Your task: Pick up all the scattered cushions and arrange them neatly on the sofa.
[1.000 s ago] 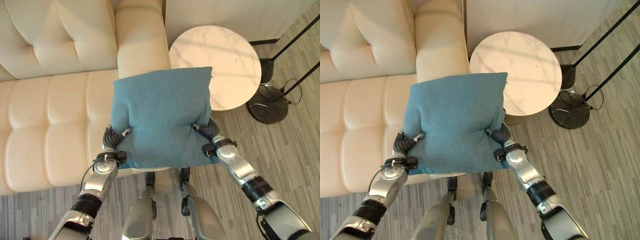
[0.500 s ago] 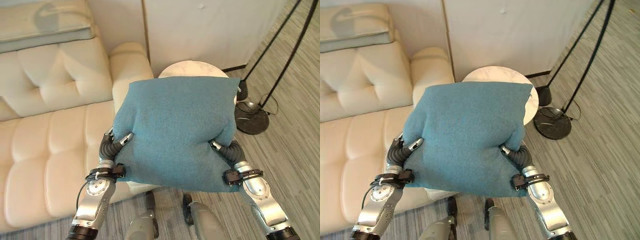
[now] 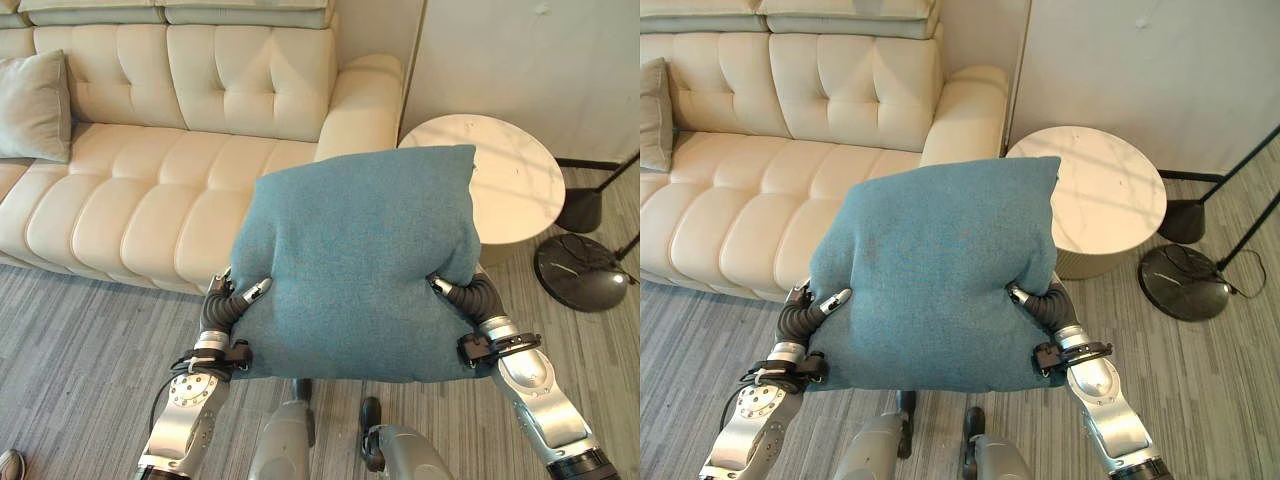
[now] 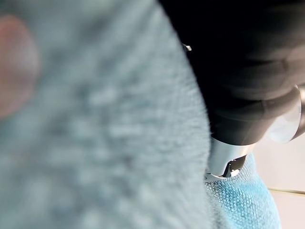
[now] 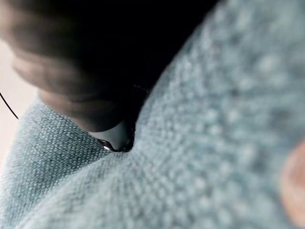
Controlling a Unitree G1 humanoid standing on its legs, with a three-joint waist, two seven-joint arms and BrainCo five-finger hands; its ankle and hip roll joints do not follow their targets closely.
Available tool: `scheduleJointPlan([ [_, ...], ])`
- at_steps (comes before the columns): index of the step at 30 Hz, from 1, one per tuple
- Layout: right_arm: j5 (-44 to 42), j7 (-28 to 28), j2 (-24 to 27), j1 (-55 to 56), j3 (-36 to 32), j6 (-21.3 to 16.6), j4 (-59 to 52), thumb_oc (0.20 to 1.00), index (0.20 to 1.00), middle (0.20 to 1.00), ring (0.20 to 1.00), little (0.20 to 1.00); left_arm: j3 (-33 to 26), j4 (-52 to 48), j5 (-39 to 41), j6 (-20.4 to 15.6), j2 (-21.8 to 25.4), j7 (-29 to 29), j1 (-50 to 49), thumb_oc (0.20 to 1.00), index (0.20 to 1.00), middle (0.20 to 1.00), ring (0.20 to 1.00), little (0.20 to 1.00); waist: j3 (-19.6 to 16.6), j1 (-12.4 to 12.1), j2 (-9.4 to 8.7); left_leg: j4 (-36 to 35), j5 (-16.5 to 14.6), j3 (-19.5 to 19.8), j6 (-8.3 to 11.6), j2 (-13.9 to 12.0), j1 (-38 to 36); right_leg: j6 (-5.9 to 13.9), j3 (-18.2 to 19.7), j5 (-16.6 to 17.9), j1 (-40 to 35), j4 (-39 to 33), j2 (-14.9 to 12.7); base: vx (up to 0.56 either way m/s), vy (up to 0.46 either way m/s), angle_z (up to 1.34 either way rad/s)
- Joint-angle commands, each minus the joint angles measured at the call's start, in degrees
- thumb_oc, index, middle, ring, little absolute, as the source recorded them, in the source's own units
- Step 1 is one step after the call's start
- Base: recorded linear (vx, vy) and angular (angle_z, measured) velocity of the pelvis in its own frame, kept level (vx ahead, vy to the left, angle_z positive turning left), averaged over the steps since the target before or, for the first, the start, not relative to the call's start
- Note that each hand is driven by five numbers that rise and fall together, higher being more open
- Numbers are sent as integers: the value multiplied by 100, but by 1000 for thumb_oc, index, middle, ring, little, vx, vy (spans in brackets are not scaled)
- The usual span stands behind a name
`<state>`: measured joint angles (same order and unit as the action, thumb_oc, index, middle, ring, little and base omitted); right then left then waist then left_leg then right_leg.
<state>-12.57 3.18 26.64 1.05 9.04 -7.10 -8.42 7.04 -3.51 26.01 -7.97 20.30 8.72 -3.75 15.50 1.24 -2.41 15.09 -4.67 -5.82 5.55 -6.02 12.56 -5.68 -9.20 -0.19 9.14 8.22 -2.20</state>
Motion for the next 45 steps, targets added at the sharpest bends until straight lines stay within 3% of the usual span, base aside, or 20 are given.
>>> scheduleJointPlan([
  [1,-304,-137,-322,-307,33,-748,-637,200,200,200,200,200,563,-640,184,-577,-48,-472,619,200,200,200,200,200,-421,190,-115,-630,99,-785,-166,-150,-670,942,-356,-266,-443,-524,-226,-53,190,105],
  [2,-332,-197,-302,-193,-46,-734,-748,200,200,200,200,200,658,-649,267,-535,-72,-561,651,200,200,200,200,200,-512,381,-14,-1091,205,-1424,40,-445,-990,1067,-666,-263,-558,-684,-314,-26,203,98],
  [3,-362,-228,-286,-180,-27,-727,-761,200,200,200,200,200,707,-583,355,-494,-97,-629,663,200,200,200,200,200,-539,417,9,-1235,318,-1557,97,-490,-1031,1086,-771,-198,-581,-764,-351,26,168,134],
  [8,-681,-493,-377,-262,194,-705,-906,200,200,200,200,200,582,-646,549,-429,-99,-827,481,200,200,200,200,200,-607,409,32,-1545,373,-1483,143,-429,-1230,1147,-937,-128,-792,-868,-391,76,116,71],
  [15,-849,-613,-473,-712,542,-677,-872,200,200,200,200,200,329,-907,679,-506,27,-928,307,200,200,200,200,200,-519,66,-123,-1145,57,-1235,-34,-206,-1048,1241,-977,-112,-964,-772,-614,74,137,23],
  [20,-766,-612,-545,-879,606,-566,-880,200,200,200,200,200,125,-954,653,-537,154,-865,254,200,200,200,200,200,-470,-188,-135,-769,-155,-945,-336,173,-657,1357,-1018,15,-873,-626,-1016,86,272,12],
  [21,-692,-620,-566,-866,595,-535,-882,200,200,200,200,200,118,-930,604,-513,196,-834,270,200,200,200,200,200,-476,-225,-88,-799,-351,-782,-439,350,-706,1487,-909,96,-761,-188,-1214,170,399,16],
  [22,-654,-618,-572,-873,585,-532,-887,200,200,200,200,200,113,-919,564,-514,220,-810,280,200,200,200,200,200,-429,-220,-89,-793,-250,-839,-541,431,-650,1441,-894,294,-583,139,-1348,250,574,29],
  [23,-702,-612,-633,-821,548,-524,-914,200,200,200,200,200,155,-832,503,-493,292,-772,348,200,200,200,200,200,-269,-109,13,-797,-349,-718,-697,555,-782,1368,-444,295,13,1157,-1133,103,392,25],
  [24,-703,-612,-632,-821,547,-524,-913,200,200,200,200,200,156,-830,503,-494,291,-772,350,200,200,200,200,200,-272,-118,9,-794,-354,-728,-697,558,-779,1369,-431,283,30,1179,-1138,200,368,16],
  [25,-776,-659,-635,-787,519,-526,-898,200,200,200,200,200,176,-785,457,-500,272,-754,371,200,200,200,200,200,-224,-37,52,-845,-394,-702,-727,616,-911,1333,-267,207,313,1356,-886,146,150,20],
  [27,-863,-649,-624,-809,497,-546,-903,200,200,200,200,200,94,-754,372,-494,351,-708,296,200,200,200,200,200,-188,28,146,-1013,-624,-681,-737,704,-1286,1344,-530,95,763,1075,-810,361,216,4],
  [29,-974,-677,-564,-756,402,-599,-962,200,200,200,200,200,65,-765,358,-518,302,-710,340,200,200,200,200,200,-118,210,129,-999,-751,-630,-754,819,-1495,1335,-654,261,1123,696,-626,286,114,-7],
  [35,-1096,-794,-444,-401,195,-636,-1066,200,200,200,200,200,148,-759,286,-530,97,-844,363,200,200,200,200,200,-283,454,195,-868,-1264,-379,-629,918,-2077,1452,-1047,323,1148,-146,-391,438,0,10],
  [37,-1138,-863,-390,-156,52,-657,-1188,200,200,200,200,200,154,-812,255,-508,52,-915,254,200,200,200,200,200,-394,582,159,-802,-1127,-344,-488,935,-2193,1292,-939,434,1027,-215,-397,415,-131,41],
  [39,-1047,-765,-222,-55,-78,-686,-1074,200,200,200,200,200,264,-804,328,-505,-18,-930,196,200,200,200,200,200,-481,732,218,292,-606,-419,-94,577,-1921,1089,-746,435,725,-235,-276,352,-162,90],
  [40,-1047,-765,-220,-54,-78,-686,-1075,200,200,200,200,200,264,-803,328,-506,-19,-930,196,200,200,200,200,200,-484,736,227,319,-620,-412,-89,565,-1905,1085,-755,437,725,-241,-268,375,-187,49],
  [41,-1074,-753,-132,63,-216,-681,-1041,200,200,200,200,200,250,-752,347,-508,-41,-921,124,200,200,200,200,200,-545,794,278,973,-60,-540,55,246,-1743,883,-664,267,423,-346,-61,334,-146,9],
  [44,-1065,-688,-96,29,-230,-650,-987,200,200,200,200,200,272,-702,337,-456,-16,-907,125,200,200,200,200,200,-526,722,238,1278,-167,-390,-97,455,-1277,806,-415,127,232,-428,19,288,-78,-32],
  [45,-1029,-682,-48,26,-337,-657,-984,200,200,200,200,200,247,-690,307,-455,-77,-919,150,200,200,200,200,200,-533,747,171,782,-499,-466,-262,438,-1177,883,-276,64,81,-482,0,245,9,-51],
])
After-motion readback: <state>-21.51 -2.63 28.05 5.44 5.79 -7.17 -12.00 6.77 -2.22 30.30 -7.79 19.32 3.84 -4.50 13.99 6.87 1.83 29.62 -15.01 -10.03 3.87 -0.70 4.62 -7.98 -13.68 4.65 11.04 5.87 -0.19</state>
